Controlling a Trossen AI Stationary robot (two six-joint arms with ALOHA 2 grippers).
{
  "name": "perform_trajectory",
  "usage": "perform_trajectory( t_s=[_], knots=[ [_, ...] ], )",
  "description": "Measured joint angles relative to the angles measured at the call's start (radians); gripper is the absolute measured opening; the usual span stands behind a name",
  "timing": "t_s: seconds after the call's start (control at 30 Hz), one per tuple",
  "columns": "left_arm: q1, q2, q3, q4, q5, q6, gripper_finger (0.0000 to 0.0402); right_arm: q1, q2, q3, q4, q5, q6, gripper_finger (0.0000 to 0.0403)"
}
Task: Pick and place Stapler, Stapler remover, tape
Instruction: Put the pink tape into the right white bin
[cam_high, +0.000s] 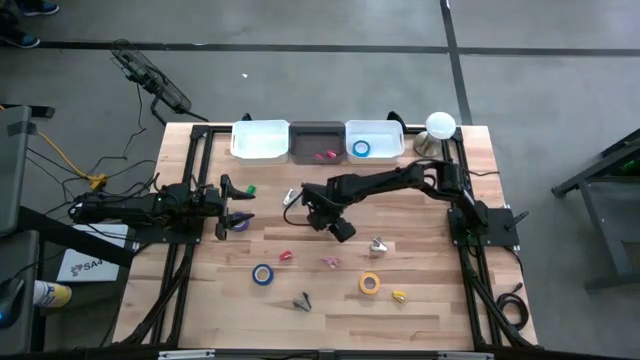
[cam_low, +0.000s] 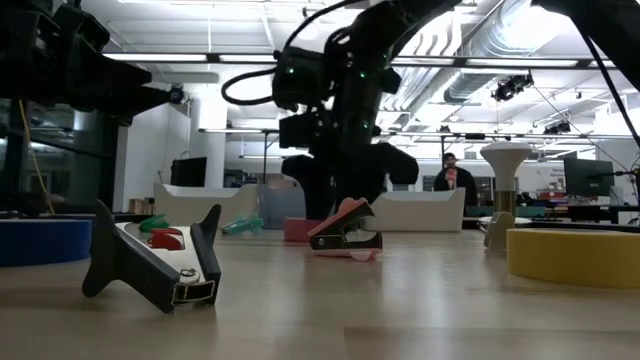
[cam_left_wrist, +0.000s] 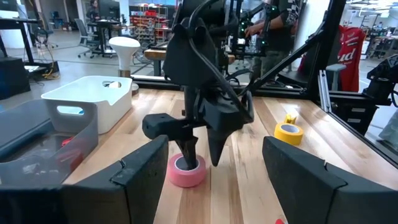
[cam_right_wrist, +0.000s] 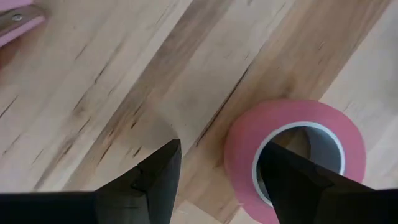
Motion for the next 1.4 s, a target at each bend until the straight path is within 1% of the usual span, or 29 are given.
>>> perform_trajectory(
  t_s=[0.13, 0.23, 0.37, 0.5, 0.67, 0.7, 0.93, 1.1, 1.27, 1.4],
  knots=[
    [0.000, 0.000, 0.000, 0.000, 0.001, 0.000, 0.0259, 0.002, -0.003, -0.019, 0.002, 0.008, 0.053, 0.0199],
    [0.000, 0.000, 0.000, 0.000, 0.001, 0.000, 0.0259, 0.002, -0.007, -0.019, -0.013, 0.017, 0.116, 0.0182],
    [0.000, 0.000, 0.000, 0.000, 0.001, 0.000, 0.0259, -0.001, -0.019, -0.021, -0.057, 0.013, 0.181, 0.0144],
    [0.000, 0.000, 0.000, 0.000, 0.000, 0.000, 0.0259, -0.013, -0.041, -0.026, -0.145, 0.015, 0.210, 0.0099],
    [0.000, 0.000, 0.000, 0.000, -0.002, 0.000, 0.0259, -0.048, -0.083, -0.025, -0.239, 0.013, 0.263, 0.0038],
    [0.000, 0.000, 0.000, 0.000, -0.003, 0.000, 0.0259, -0.057, -0.093, -0.025, -0.259, 0.014, 0.274, 0.0031],
    [0.000, 0.000, 0.000, 0.000, -0.003, 0.000, 0.0259, -0.142, -0.186, -0.024, -0.329, 0.014, 0.308, 0.0031],
    [0.000, 0.000, 0.000, 0.000, -0.003, 0.000, 0.0259, -0.218, -0.271, -0.023, -0.340, 0.059, 0.343, 0.0031],
    [0.000, 0.000, 0.000, 0.000, -0.003, 0.000, 0.0259, -0.338, -0.341, -0.023, -0.342, 0.067, 0.413, 0.0031],
    [0.000, 0.000, 0.000, 0.000, -0.003, 0.000, 0.0259, -0.451, -0.357, -0.023, -0.340, 0.064, 0.503, 0.0031]
  ],
)
